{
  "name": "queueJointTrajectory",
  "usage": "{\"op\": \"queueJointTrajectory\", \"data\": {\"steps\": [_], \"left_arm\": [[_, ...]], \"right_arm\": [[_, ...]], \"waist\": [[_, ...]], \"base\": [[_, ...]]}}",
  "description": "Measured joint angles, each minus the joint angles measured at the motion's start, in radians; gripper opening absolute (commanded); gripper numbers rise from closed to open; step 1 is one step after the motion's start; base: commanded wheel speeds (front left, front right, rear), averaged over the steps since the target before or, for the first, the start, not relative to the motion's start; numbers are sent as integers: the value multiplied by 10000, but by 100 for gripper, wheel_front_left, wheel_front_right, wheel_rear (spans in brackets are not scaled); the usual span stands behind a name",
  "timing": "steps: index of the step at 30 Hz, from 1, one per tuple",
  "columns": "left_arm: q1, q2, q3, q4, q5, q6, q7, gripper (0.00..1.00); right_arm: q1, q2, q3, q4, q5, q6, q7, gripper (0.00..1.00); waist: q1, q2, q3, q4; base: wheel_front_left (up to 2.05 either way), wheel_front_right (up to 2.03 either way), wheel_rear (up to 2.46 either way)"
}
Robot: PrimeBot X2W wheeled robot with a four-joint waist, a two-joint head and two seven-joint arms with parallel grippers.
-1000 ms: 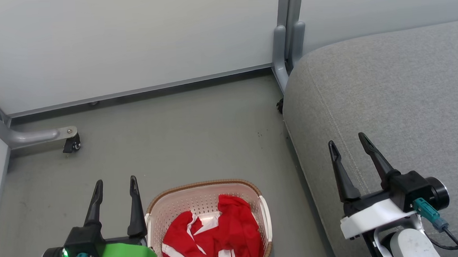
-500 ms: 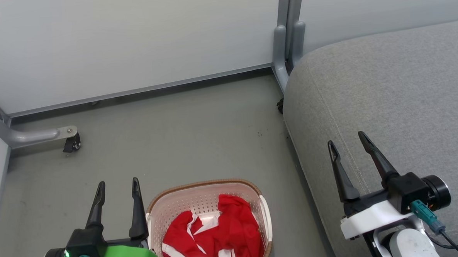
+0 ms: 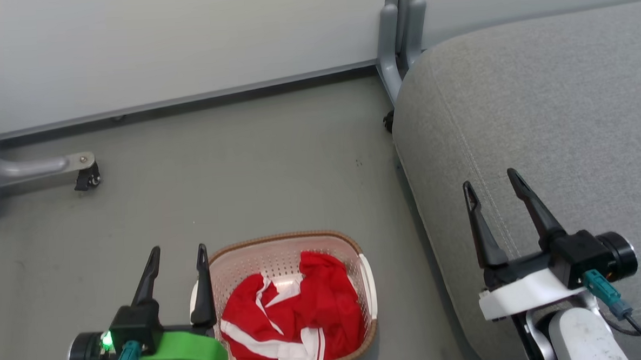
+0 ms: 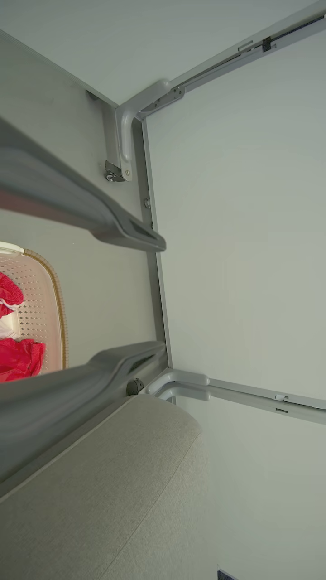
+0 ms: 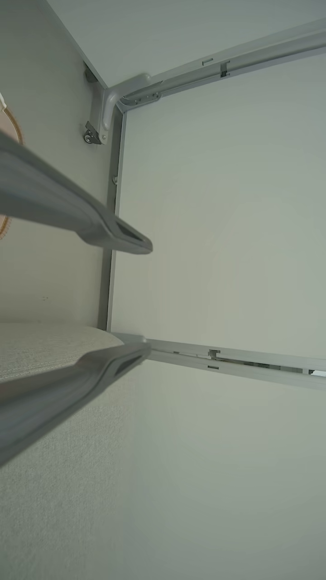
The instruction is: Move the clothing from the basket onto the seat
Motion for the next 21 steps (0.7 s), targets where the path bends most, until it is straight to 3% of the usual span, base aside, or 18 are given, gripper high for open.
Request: {"op": "queueJointTrajectory", "data": {"steps": [5, 10, 15, 21], "left_arm": [[-1287, 52, -157, 1005, 872, -397, -2, 100], [-2853, 569, -696, 2543, 1580, -711, -2, 100], [-4839, 1580, -2408, 4533, 2734, -1101, -4, 100], [-6483, 2468, -4353, 6550, 3356, -1223, 0, 100]], "right_arm": [[-677, 0, 2, -360, -61, 0, 0, 100], [-1385, 0, 12, -700, -161, 0, 0, 100], [-2114, -6, 96, -1116, 58, 0, -2, 100], [-2500, -19, 272, -1325, 535, 0, -2, 100]], "waist": [[0, 0, 903, -47], [0, 0, 2076, -135], [0, 0, 3667, -360], [1, 0, 5109, -736]], "base": [[0, 0, 0], [0, 0, 0], [0, 0, 0], [0, 0, 0]]}}
